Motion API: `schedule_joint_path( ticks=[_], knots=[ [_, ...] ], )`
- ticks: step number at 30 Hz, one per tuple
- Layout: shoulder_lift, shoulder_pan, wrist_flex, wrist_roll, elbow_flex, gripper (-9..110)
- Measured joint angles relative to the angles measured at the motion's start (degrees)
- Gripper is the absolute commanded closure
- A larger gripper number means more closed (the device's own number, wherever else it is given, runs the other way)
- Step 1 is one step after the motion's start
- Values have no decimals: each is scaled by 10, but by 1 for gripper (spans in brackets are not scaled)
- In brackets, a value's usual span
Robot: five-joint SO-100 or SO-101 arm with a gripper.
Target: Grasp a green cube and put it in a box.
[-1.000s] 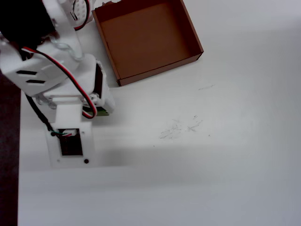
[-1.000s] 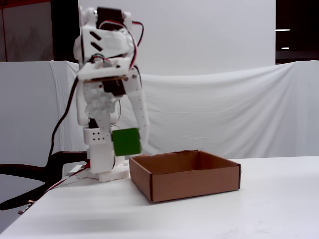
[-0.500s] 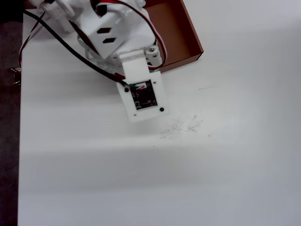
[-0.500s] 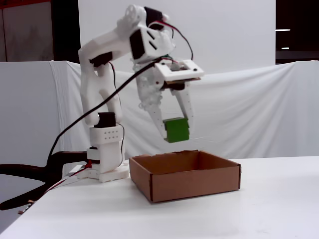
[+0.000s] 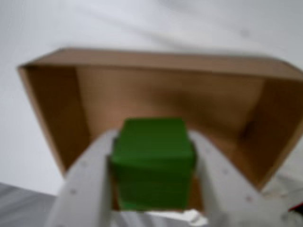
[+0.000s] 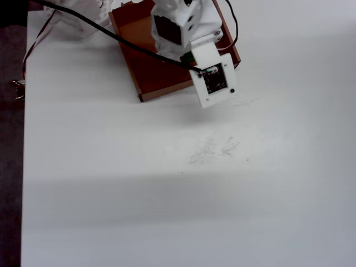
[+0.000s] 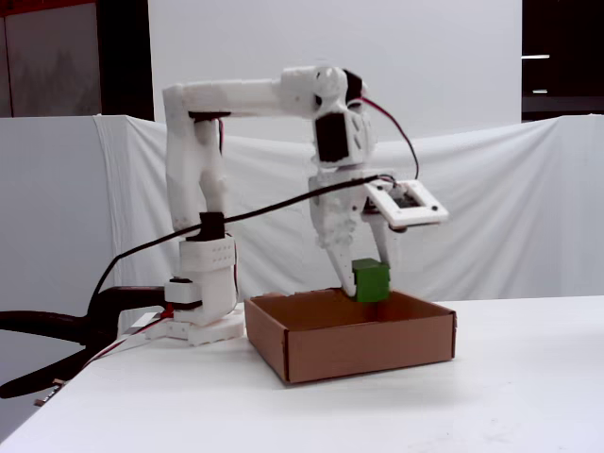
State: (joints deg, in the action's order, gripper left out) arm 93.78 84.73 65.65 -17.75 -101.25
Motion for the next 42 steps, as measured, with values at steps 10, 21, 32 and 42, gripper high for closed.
schedule_joint_path(
  ticks=[10,21,32,42],
  knots=[
    [-14,64,-88,6,-123,85],
    [-12,81,-119,6,-199,78],
    [-5,72,-105,6,-201,68],
    [109,-51,-4,-18,-99,71]
  ],
)
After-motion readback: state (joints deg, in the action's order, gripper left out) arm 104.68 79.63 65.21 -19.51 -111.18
